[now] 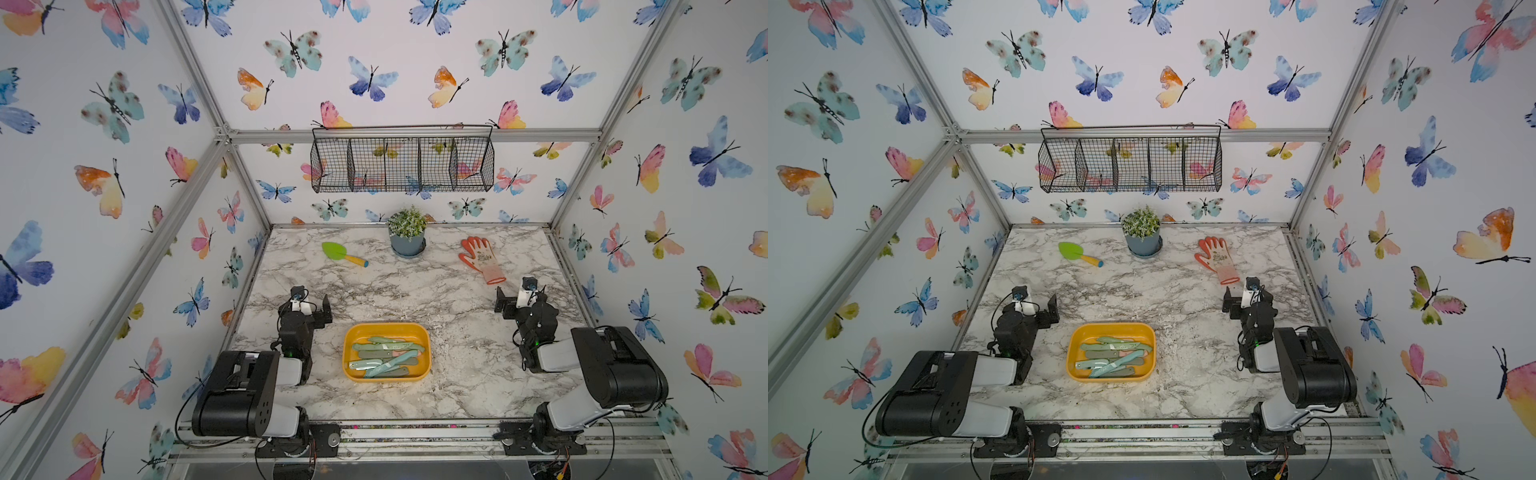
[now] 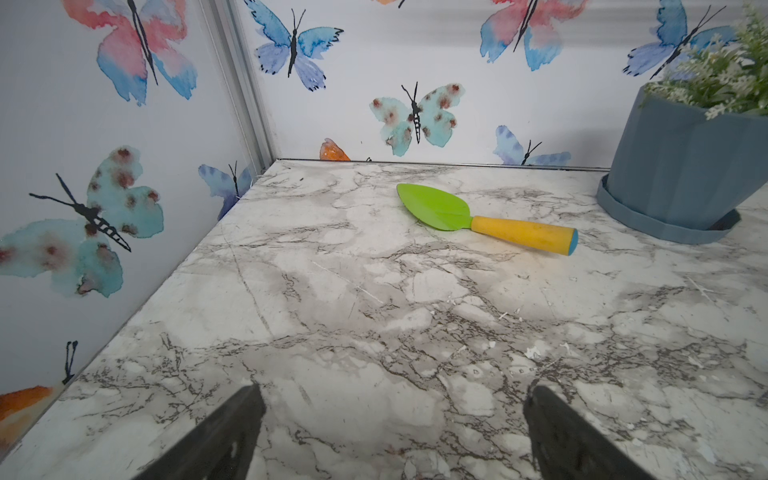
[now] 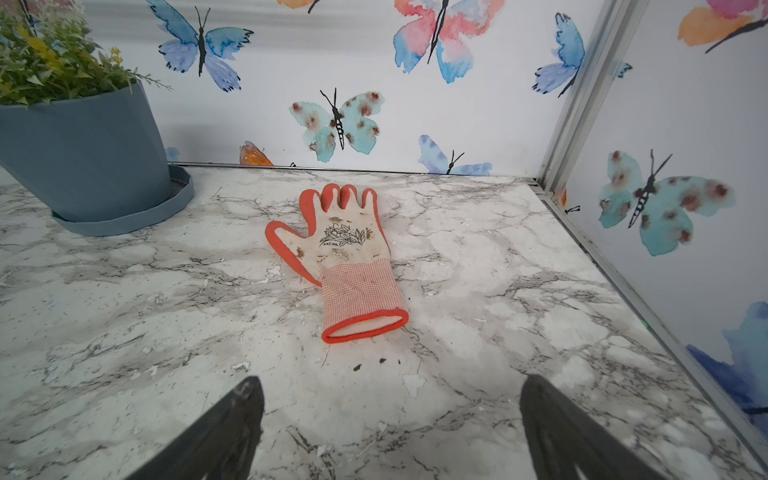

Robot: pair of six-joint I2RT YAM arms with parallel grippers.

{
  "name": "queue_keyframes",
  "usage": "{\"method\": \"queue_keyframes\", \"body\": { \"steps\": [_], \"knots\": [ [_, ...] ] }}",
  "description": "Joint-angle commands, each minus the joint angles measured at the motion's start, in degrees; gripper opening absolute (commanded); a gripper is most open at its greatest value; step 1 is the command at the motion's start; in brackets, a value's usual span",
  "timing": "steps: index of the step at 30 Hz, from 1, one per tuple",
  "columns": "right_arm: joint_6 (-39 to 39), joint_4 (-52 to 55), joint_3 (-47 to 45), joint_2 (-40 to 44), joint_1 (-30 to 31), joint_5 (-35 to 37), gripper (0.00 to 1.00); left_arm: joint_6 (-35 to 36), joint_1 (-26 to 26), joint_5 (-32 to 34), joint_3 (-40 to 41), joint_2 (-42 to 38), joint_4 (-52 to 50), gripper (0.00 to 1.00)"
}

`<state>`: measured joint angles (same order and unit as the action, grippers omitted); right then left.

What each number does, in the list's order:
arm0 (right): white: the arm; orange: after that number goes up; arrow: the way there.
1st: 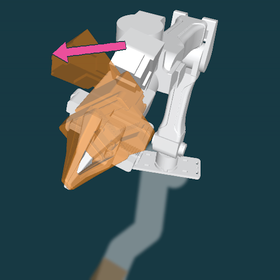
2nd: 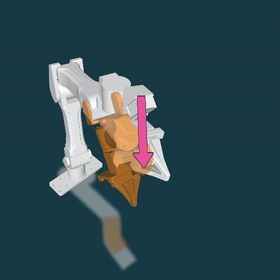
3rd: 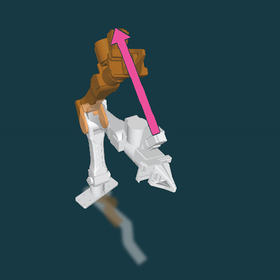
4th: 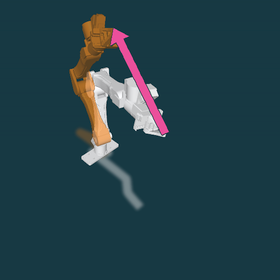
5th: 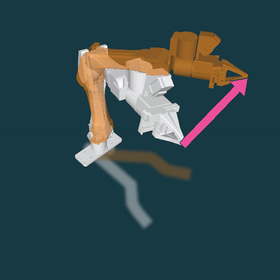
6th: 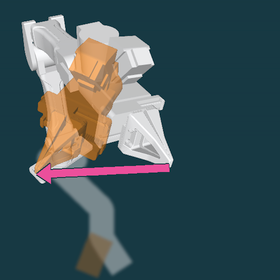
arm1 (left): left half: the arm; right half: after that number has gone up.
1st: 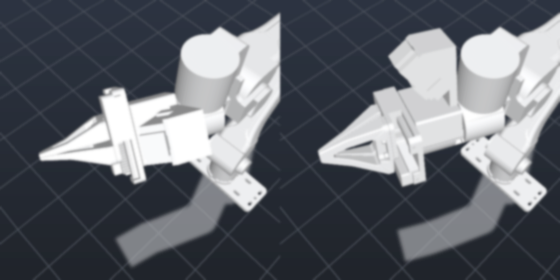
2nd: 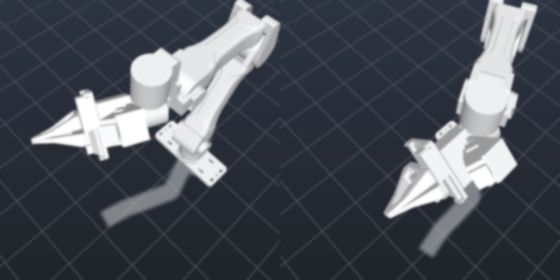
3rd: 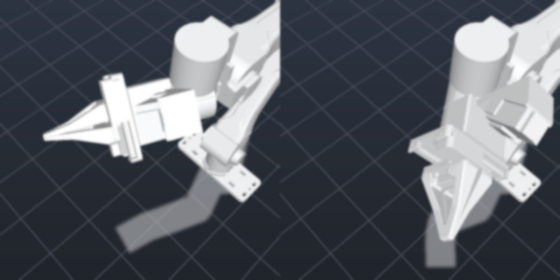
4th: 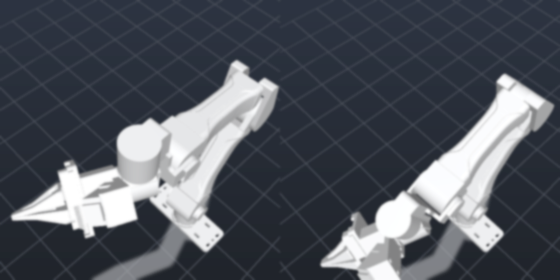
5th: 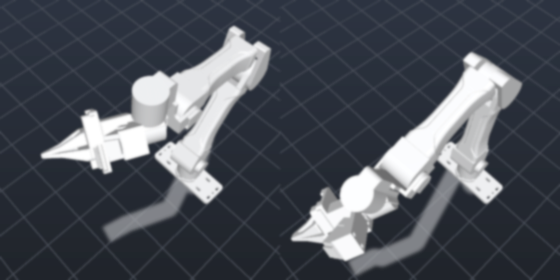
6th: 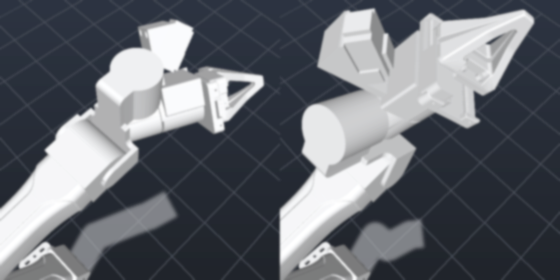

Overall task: Take the fruit knife out of the storage box
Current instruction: Pick up the fruit knife from the storage box.

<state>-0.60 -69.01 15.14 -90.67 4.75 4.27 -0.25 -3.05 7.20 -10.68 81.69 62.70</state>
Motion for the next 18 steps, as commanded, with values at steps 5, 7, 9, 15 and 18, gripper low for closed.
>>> {"method": "queue_keyframes", "body": {
  "steps": [5,7,9,15,18],
  "knots": [
    [0.4,-0.62,-0.45,-0.12,0.08,0.56,0.98,-0.78,0.56,1.75,-0.79,-1.17,1.83,0.99],
    [0.86,0.13,-0.24,1.74,0.08,2.33,0.99,-1.07,0.55,2.71,-2.13,-3.9,-2.5,0.99],
    [1.51,10.07,2.88,4.99,0.09,3.76,0.98,-1.27,0.5,2.56,-6.86,-7.62,-15.59,0.98],
    [3.85,21.77,8.51,10.01,0.08,8.3,0.98,-4.54,0.47,5.36,-13.84,-16.27,-28.06,0.98],
    [7.38,31.27,13.02,13.53,0.09,10.12,0.98,-11.25,0.43,10.13,-20.0,-18.32,-37.29,0.98]
  ]
}}
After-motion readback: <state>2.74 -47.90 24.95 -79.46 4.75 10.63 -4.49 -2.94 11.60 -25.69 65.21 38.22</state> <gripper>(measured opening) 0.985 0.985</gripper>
